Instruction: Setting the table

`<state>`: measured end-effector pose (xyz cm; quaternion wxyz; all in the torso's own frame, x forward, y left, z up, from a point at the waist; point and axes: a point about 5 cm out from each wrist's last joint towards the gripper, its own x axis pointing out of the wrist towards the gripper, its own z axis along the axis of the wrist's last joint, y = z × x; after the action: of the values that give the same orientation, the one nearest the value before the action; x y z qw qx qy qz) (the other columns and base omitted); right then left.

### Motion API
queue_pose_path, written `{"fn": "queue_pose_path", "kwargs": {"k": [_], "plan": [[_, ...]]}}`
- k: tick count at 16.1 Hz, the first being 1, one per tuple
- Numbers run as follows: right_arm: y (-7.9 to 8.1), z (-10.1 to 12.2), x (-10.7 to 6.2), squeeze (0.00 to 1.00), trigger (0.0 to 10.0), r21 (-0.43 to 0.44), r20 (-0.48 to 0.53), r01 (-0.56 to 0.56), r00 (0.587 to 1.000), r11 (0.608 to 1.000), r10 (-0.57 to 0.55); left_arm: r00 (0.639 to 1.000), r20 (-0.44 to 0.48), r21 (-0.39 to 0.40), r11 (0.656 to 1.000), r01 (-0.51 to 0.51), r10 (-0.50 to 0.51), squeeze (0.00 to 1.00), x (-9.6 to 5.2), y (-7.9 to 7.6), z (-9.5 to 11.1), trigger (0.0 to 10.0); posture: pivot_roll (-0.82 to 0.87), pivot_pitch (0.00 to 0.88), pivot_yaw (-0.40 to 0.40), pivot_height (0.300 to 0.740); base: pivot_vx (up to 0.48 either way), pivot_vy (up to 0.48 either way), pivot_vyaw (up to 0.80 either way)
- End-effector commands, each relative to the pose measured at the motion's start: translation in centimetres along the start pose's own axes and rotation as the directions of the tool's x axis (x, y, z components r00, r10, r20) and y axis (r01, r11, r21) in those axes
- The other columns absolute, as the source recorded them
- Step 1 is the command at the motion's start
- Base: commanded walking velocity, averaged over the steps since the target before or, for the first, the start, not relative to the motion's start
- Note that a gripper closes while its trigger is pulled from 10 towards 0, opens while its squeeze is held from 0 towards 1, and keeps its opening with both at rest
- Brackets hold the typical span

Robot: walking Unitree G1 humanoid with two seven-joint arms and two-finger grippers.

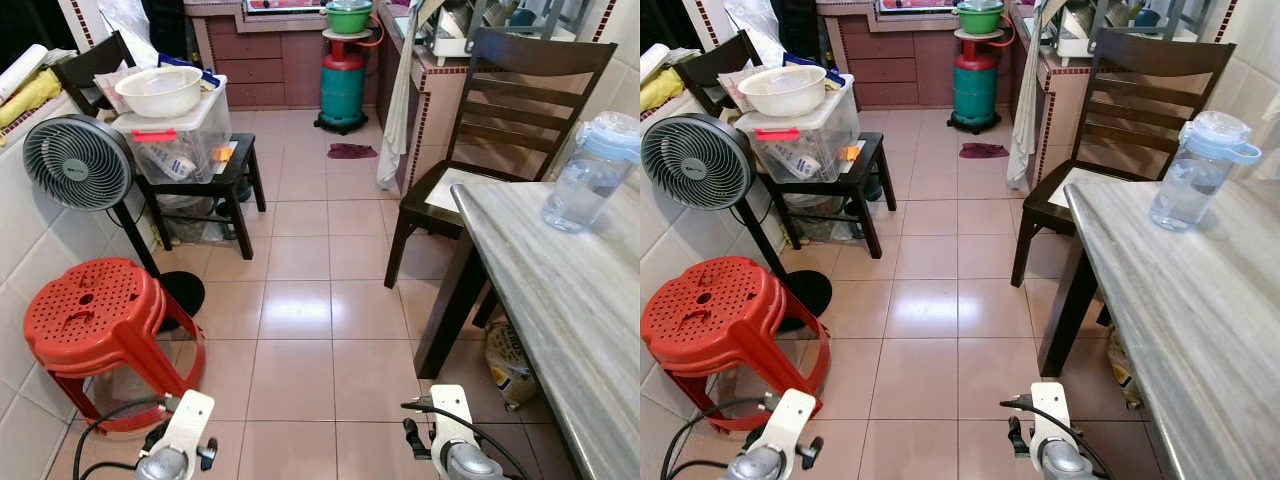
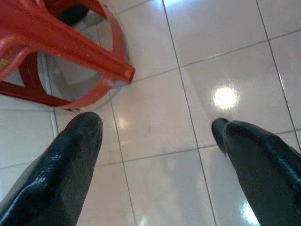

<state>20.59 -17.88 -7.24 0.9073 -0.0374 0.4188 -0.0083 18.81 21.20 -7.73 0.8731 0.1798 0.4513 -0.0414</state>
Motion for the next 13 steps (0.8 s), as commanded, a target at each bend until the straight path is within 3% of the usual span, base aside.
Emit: {"fn": "queue_pose_path", "kwargs": {"k": [1, 3, 6, 9, 13], "plan": [[0.2, 0.1, 0.0, 0.00, 10.0, -0.016, -0.001, -0.007, 1.000, 1.000, 0.007, 1.000, -0.021, 0.003, 1.000, 0.002, -0.002, 0.00, -0.1, -0.4, -0.5, 10.0, -0.19, 0.000, 0.048, 0.740, 0.000, 0.000, 0.00], [0.3, 0.1, 0.0, 0.00, 10.0, -0.040, 0.000, -0.018, 1.000, 0.999, 0.018, 1.000, -0.028, 0.002, 1.000, 0.010, -0.010, 0.00, -0.1, -1.0, -0.8, 10.0, -0.19, 0.000, 0.046, 0.740, 0.000, 0.000, 0.00], [0.4, 0.0, 0.0, 0.00, 10.0, -0.059, -0.002, -0.026, 1.000, 0.998, 0.026, 0.998, -0.033, 0.011, 0.999, 0.045, -0.044, 0.00, -0.2, -4.1, -0.5, 10.0, -0.19, 0.000, 0.047, 0.740, 0.000, 0.273, 0.00], [0.3, -0.4, -0.1, 0.00, 10.0, -0.056, -0.018, -0.023, 1.000, 0.998, 0.022, 0.998, -0.030, 0.020, 0.998, 0.057, -0.056, 0.00, -0.2, -5.2, -0.1, 10.0, -0.19, 0.000, 0.049, 0.740, 0.000, 0.299, 0.00], [0.0, -0.9, -0.2, 0.00, 10.0, -0.066, -0.034, -0.019, 0.999, 0.998, 0.017, 0.998, -0.028, 0.038, 0.998, 0.053, -0.052, 0.00, -0.1, -4.4, -0.1, 10.0, -0.21, 0.000, 0.054, 0.740, 0.000, 0.344, 0.00]]}}
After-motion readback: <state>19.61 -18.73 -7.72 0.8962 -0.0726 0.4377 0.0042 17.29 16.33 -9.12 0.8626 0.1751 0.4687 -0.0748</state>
